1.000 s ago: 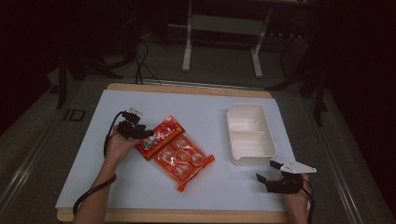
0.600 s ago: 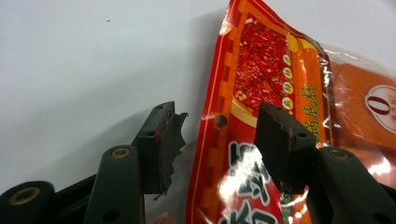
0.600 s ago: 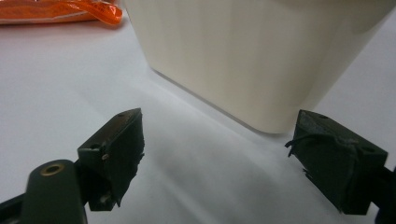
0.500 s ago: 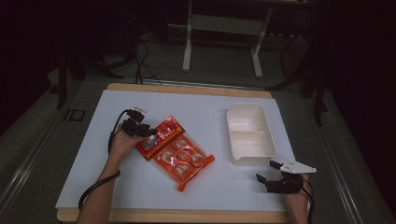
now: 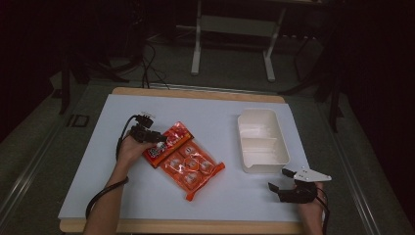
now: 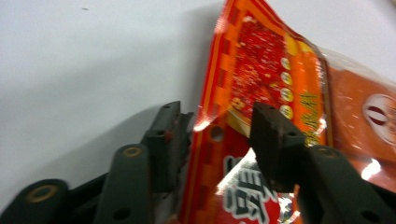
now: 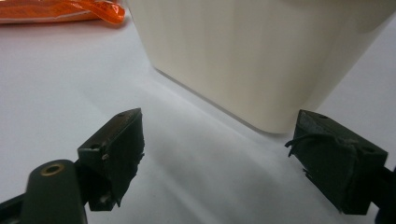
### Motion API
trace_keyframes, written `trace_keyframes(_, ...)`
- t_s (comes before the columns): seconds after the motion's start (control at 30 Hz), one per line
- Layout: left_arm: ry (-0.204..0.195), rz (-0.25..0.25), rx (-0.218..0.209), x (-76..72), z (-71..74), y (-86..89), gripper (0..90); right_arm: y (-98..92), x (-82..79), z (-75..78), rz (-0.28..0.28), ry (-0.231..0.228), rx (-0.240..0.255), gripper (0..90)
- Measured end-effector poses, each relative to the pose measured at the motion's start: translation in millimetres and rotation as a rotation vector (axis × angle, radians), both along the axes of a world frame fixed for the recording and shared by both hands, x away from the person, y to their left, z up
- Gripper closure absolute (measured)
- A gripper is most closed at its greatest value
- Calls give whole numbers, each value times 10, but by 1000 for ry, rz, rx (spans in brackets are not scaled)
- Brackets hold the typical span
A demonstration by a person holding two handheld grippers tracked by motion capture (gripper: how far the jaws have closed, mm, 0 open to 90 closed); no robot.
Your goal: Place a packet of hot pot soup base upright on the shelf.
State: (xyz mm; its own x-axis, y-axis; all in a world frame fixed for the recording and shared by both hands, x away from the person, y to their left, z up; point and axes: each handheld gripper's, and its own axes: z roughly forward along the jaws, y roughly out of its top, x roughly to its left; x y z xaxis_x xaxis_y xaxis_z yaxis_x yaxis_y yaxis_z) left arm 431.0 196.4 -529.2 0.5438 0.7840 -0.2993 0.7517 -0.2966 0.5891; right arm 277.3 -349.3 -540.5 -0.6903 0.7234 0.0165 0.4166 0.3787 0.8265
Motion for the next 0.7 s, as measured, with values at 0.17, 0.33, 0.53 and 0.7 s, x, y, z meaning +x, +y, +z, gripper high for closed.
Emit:
trace_keyframes(0.17,-33,13,-73,-76,74,66,624,2,1,-1,2,4,-2,168)
trace_keyframes(0.33,-49,-42,-151,-196,199,139,664,6,3,-2,3,8,-4,167)
trace_keyframes(0.53,-54,-106,-151,-340,256,127,670,9,4,-3,6,8,-9,167)
trace_keyframes(0.7,-64,-116,-145,-477,221,147,663,9,3,-2,9,9,-9,168)
